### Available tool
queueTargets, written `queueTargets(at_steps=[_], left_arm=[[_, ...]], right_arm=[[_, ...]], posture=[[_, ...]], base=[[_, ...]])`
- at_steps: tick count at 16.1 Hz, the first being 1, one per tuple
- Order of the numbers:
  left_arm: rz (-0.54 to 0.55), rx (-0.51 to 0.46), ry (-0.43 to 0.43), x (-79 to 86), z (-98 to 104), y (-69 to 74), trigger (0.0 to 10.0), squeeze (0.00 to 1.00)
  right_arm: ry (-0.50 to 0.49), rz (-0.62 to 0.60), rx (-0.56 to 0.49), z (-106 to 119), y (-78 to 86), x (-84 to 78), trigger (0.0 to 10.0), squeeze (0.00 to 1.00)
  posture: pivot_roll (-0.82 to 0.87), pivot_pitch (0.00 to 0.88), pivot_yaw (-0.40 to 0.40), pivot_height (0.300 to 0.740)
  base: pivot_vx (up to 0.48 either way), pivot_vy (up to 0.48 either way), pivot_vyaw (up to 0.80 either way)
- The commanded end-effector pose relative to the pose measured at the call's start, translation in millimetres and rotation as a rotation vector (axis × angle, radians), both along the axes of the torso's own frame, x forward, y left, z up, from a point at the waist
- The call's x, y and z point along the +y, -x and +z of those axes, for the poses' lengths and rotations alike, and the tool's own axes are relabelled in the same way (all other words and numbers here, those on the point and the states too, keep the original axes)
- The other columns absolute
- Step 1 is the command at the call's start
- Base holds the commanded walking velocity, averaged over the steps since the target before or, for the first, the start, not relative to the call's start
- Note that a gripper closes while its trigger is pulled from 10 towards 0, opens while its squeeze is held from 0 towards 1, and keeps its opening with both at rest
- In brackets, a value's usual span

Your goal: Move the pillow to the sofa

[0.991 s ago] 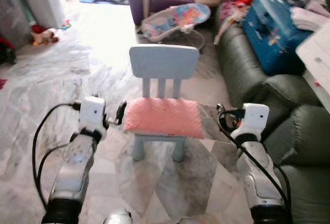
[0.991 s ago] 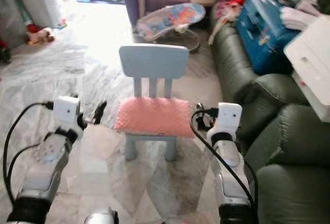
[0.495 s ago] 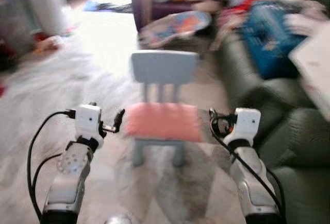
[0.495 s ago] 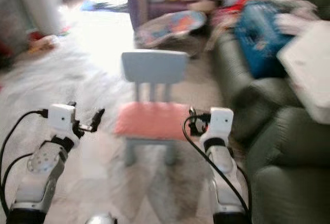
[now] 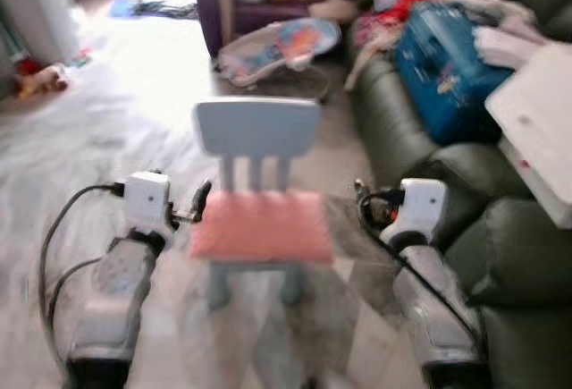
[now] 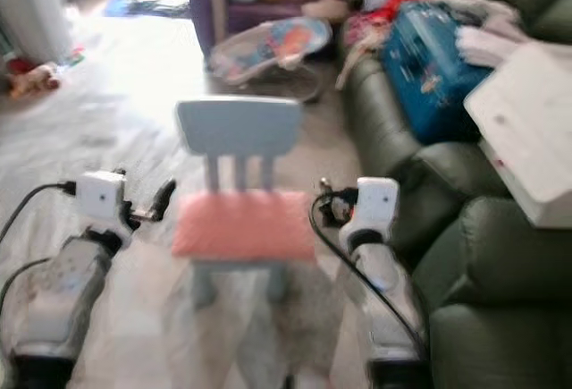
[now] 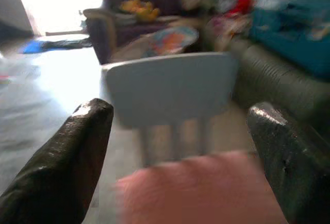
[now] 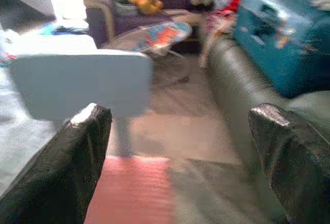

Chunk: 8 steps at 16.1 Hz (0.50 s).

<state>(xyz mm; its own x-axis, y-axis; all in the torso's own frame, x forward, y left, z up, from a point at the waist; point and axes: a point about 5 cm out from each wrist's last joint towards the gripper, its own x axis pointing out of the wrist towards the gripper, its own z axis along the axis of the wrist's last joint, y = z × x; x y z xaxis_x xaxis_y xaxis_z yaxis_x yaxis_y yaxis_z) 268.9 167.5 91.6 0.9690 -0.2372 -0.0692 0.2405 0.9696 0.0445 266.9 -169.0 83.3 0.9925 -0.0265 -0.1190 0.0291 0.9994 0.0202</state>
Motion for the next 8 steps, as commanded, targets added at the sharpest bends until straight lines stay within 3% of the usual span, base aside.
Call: queueTargets(at_steps=[1,4,8], left_arm=[[0.005,-0.003,-0.021,5.7,2.3,-0.6,10.0,0.00],[0.004,-0.008,-0.018,4.6,3.2,-3.3,10.0,0.00],[0.017,-0.007,-0.014,4.4,3.9,-7.9,10.0,0.00]], right_arm=[[-0.003,0.012,-0.019,4.8,-3.0,4.0,10.0,0.00],[-0.003,0.006,-0.013,3.7,-5.0,2.2,10.0,0.00],[0.003,0.022,-0.011,4.3,-7.0,2.2,10.0,0.00]], posture=[[-0.01,0.000,-0.053,0.740],[-0.02,0.000,-0.056,0.740],[-0.02,0.000,-0.059,0.740]], base=[[0.394,0.000,0.00],[0.390,0.000,0.00],[0.337,0.327,0.00]])
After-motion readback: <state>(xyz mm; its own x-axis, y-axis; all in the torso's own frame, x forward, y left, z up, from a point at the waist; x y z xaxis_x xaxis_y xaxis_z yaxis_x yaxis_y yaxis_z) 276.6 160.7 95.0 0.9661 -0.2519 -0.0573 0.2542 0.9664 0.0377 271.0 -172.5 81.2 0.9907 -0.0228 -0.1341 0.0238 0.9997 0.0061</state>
